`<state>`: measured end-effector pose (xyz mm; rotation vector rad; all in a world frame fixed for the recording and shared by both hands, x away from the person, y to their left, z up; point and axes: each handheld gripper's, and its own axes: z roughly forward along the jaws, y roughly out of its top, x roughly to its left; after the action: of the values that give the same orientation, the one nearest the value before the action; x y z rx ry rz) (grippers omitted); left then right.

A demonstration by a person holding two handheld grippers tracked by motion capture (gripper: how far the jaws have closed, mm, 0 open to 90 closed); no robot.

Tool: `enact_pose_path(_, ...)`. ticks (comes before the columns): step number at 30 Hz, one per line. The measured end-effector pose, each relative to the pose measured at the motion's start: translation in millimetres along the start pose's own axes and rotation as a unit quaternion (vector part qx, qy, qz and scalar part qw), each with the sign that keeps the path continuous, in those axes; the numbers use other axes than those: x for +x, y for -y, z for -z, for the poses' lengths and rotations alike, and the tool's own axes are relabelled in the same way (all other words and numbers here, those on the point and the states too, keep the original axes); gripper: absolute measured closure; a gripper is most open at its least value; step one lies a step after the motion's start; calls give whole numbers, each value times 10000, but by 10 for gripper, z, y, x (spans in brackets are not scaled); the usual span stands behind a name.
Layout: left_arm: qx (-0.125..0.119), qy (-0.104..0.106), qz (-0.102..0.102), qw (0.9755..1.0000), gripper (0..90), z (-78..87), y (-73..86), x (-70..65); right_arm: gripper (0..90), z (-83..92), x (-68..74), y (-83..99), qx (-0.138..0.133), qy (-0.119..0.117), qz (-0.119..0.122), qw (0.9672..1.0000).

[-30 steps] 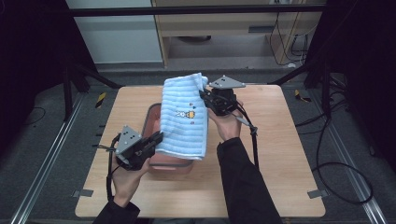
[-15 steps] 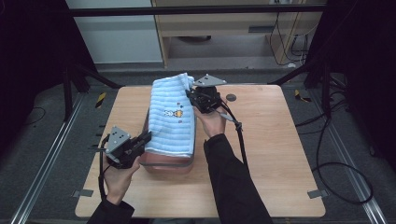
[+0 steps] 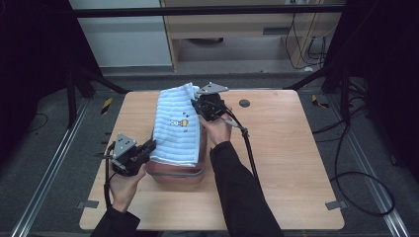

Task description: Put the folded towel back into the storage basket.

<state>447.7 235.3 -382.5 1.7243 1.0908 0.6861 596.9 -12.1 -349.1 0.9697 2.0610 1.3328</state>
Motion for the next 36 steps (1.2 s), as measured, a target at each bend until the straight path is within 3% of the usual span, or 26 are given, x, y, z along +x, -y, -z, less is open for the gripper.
enact_pose_path(5, 134, -7, -26, 9999, 853, -62, 59, -6, 838, -75, -22, 81, 72, -54, -142, 9999)
enact_pose_path(10, 323, 80, 135, 9994, 853, -115, 131, -26, 838, -129, -30, 180, 172, -60, -162, 9997)
enact_pose_path(14, 410, 14, -42, 9992, 853, -163, 184, -19, 837, -180, -40, 251, 230, -103, -182, 9995)
enact_pose_path(19, 521, 7, -113, 9986, 853, -196, 246, -38, 837, -234, -40, 352, 322, -128, -217, 9992)
enact_pose_path(36, 770, -31, -190, 9968, 851, -227, 398, -42, 833, -346, -25, 633, 642, -179, -256, 9974)
